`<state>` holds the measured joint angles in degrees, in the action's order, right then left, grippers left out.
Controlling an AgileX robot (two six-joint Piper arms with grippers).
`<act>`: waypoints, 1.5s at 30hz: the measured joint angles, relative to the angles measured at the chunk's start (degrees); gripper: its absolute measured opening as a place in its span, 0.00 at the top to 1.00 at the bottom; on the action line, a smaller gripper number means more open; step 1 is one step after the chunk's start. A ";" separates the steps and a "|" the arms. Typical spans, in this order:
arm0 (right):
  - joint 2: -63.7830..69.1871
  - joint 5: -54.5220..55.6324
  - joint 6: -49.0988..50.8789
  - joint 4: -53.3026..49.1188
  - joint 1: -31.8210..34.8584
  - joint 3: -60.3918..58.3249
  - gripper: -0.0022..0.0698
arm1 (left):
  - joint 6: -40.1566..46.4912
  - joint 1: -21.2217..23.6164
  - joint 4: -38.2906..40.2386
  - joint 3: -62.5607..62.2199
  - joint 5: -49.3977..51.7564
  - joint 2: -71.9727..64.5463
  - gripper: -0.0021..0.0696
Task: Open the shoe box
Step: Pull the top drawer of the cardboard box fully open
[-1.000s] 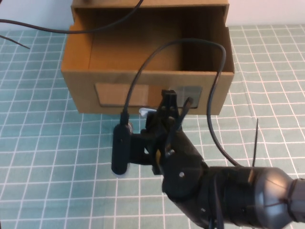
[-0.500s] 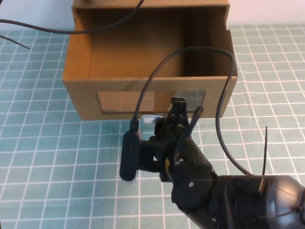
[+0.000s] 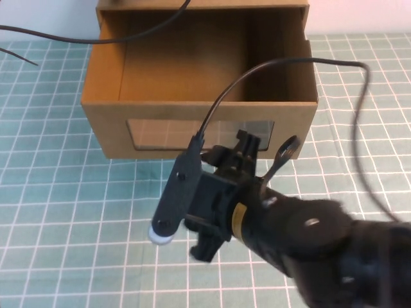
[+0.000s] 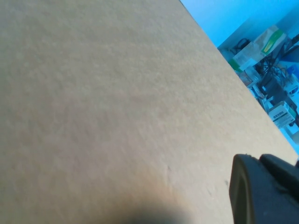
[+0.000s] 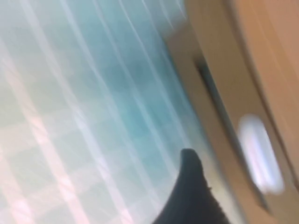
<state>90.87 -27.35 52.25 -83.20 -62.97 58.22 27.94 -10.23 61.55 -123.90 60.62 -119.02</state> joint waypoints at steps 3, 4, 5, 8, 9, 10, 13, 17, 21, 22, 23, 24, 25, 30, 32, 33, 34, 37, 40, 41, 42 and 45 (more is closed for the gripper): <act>-4.63 8.57 0.08 5.14 0.00 0.00 0.38 | -0.94 0.00 -1.71 0.50 1.09 1.44 0.98; -6.10 10.42 0.08 6.27 0.00 0.00 0.40 | -1.06 0.10 -2.27 0.50 1.43 2.16 0.98; -7.24 11.53 0.08 7.05 0.00 0.00 0.42 | -1.18 0.15 -2.39 0.64 1.86 2.84 0.98; -11.47 11.57 0.21 9.11 0.00 0.00 0.53 | -1.18 1.23 -2.77 0.86 3.67 6.19 0.98; -13.08 11.00 0.21 9.54 0.00 0.00 0.59 | -1.05 1.85 -2.77 0.86 4.59 7.65 0.98; -14.82 10.13 0.21 9.95 0.00 0.00 0.67 | -0.81 2.64 -2.77 0.86 5.73 9.23 0.98; -20.57 6.44 0.21 10.63 0.00 0.00 0.88 | -0.65 5.50 -3.93 0.86 9.09 13.98 0.98; -27.56 0.19 -1.96 11.18 0.00 -0.02 0.97 | -0.10 8.62 -9.37 0.86 10.57 21.02 0.98; -33.33 -7.45 -7.75 11.90 0.00 -0.02 0.98 | 1.15 9.66 -16.02 1.34 11.15 28.35 0.98; -34.42 -9.57 -8.54 12.17 0.00 -0.02 0.98 | 1.70 9.66 -17.02 2.10 11.30 30.40 0.98; -35.24 -11.71 -8.94 12.43 0.00 -0.02 0.98 | 2.18 9.66 -17.63 2.95 11.41 32.48 0.98; -36.16 -13.87 -9.38 12.86 0.00 -0.02 0.98 | 2.83 9.66 -17.89 4.33 11.51 34.61 0.98; -37.01 -15.97 -9.63 13.08 0.00 -0.02 0.98 | 3.62 9.66 -18.01 6.01 11.63 36.71 0.98; -41.35 -20.84 -13.49 15.47 0.00 -1.35 0.98 | 6.93 9.55 -18.26 18.46 11.16 47.29 0.98; -44.01 -19.88 -17.45 17.53 0.00 -3.49 0.98 | 8.68 8.29 -18.36 25.46 7.87 52.84 0.98; -45.38 -19.19 -18.88 18.63 0.00 -4.99 0.99 | 9.93 7.28 -18.36 29.79 5.05 55.83 0.98; -46.71 -18.51 -19.89 19.66 0.00 -6.63 0.99 | 11.27 6.07 -18.36 34.38 1.89 58.91 0.98; -50.09 -17.38 -20.93 22.28 0.00 -11.93 0.99 | 16.22 2.60 -18.23 47.86 -7.13 67.62 0.98; -52.75 -17.17 -21.15 23.56 0.00 -16.06 0.99 | 19.66 0.95 -18.12 60.91 -13.79 75.85 0.98; -53.51 -17.17 -21.28 23.72 0.00 -16.80 0.99 | 19.81 0.83 -18.12 65.18 -16.03 78.53 0.98; -54.16 -17.17 -21.28 23.82 0.00 -17.46 0.99 | 19.68 0.68 -18.12 69.23 -17.73 80.51 0.98; -55.08 -17.17 -21.28 24.34 0.00 -18.14 0.99 | 16.31 0.65 -15.28 79.21 -22.91 86.36 0.98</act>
<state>35.79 -44.52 30.97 -58.86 -62.97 40.08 44.25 -9.58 46.27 -44.69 37.71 -32.65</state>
